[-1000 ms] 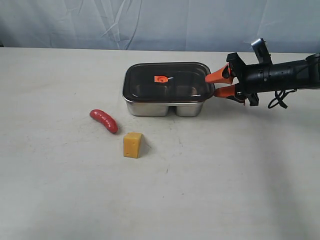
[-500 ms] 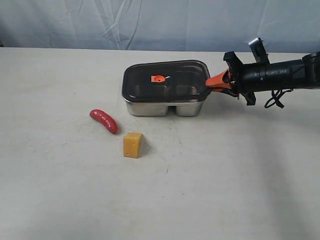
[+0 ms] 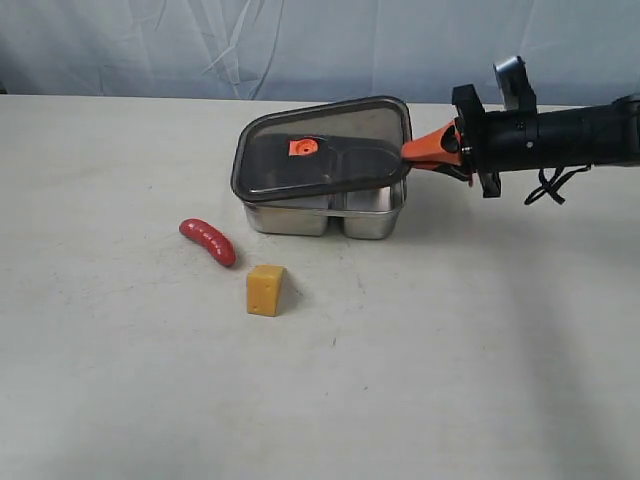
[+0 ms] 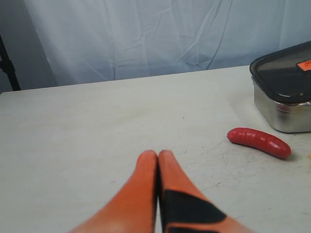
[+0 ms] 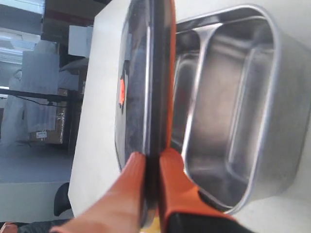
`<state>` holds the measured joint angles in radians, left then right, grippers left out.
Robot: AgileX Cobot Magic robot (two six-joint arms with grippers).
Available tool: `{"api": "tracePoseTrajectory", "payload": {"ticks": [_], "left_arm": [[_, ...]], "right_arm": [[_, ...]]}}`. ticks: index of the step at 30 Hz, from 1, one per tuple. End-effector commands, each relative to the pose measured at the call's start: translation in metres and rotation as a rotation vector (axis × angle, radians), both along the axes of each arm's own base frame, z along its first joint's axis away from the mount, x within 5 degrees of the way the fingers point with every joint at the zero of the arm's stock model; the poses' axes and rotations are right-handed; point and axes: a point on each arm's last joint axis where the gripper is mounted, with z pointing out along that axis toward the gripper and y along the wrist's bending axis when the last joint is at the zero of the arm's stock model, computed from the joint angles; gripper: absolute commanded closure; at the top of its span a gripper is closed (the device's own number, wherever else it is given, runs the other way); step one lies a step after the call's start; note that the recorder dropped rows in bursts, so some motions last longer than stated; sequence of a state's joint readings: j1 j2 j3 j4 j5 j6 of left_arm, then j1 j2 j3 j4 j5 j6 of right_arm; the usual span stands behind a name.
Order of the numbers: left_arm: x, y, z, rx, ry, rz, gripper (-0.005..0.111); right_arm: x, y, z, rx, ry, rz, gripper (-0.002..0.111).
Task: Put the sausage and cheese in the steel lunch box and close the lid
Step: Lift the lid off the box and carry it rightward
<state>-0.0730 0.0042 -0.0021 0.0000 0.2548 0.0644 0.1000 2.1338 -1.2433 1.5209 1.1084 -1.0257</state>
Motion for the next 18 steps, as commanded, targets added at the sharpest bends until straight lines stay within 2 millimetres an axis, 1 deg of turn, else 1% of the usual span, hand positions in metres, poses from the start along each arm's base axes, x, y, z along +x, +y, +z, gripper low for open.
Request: {"api": "tracePoseTrajectory", "payload": {"ticks": [1, 4, 6, 7, 8, 9, 10, 11, 12, 13, 14, 15, 16, 17, 18], "left_arm": [[0.000, 0.000, 0.001, -0.009, -0.017, 0.001, 0.107], [0.000, 0.000, 0.001, -0.009, -0.017, 0.001, 0.107], [0.000, 0.000, 0.001, -0.009, -0.017, 0.001, 0.107], [0.000, 0.000, 0.001, -0.009, -0.017, 0.001, 0.107], [0.000, 0.000, 0.001, -0.009, -0.017, 0.001, 0.107], [0.000, 0.000, 0.001, -0.009, -0.017, 0.001, 0.107], [0.000, 0.000, 0.001, -0.009, -0.017, 0.001, 0.107], [0.000, 0.000, 0.001, -0.009, -0.017, 0.001, 0.107], [0.000, 0.000, 0.001, -0.009, -0.017, 0.001, 0.107], [0.000, 0.000, 0.001, -0.009, -0.017, 0.001, 0.107], [0.000, 0.000, 0.001, -0.009, -0.017, 0.001, 0.107], [0.000, 0.000, 0.001, -0.009, -0.017, 0.001, 0.107], [0.000, 0.000, 0.001, -0.009, -0.017, 0.001, 0.107], [0.000, 0.000, 0.001, -0.009, -0.017, 0.001, 0.107], [0.000, 0.000, 0.001, -0.009, -0.017, 0.001, 0.107]], "right_arm": [[-0.007, 0.002, 0.032, 0.045, -0.084, 0.046, 0.108], [-0.010, -0.002, 0.053, 0.064, -0.143, 0.056, 0.108], [-0.013, -0.008, 0.072, 0.063, -0.198, 0.052, 0.108], [-0.015, -0.011, 0.082, 0.062, -0.226, 0.046, 0.108], [-0.020, -0.020, 0.102, 0.036, -0.288, 0.031, 0.108], [-0.023, -0.024, 0.112, 0.008, -0.322, 0.025, 0.109], [-0.030, -0.032, 0.129, -0.085, -0.396, 0.019, 0.109], [-0.035, -0.036, 0.137, -0.165, -0.445, 0.023, 0.109], [-0.045, -0.045, 0.149, -0.377, -0.544, 0.049, 0.109], [-0.051, -0.049, 0.156, -0.488, -0.587, 0.054, 0.109], [-0.063, -0.057, 0.173, -0.672, -0.674, 0.032, 0.109], [-0.077, -0.060, 0.188, -0.795, -0.760, -0.008, 0.109], [-0.085, -0.061, 0.196, -0.838, -0.808, -0.033, 0.109], [-0.102, -0.061, 0.210, -0.905, -0.901, -0.052, 0.109], [-0.114, -0.062, 0.219, -0.940, -0.953, -0.074, 0.109]]}}
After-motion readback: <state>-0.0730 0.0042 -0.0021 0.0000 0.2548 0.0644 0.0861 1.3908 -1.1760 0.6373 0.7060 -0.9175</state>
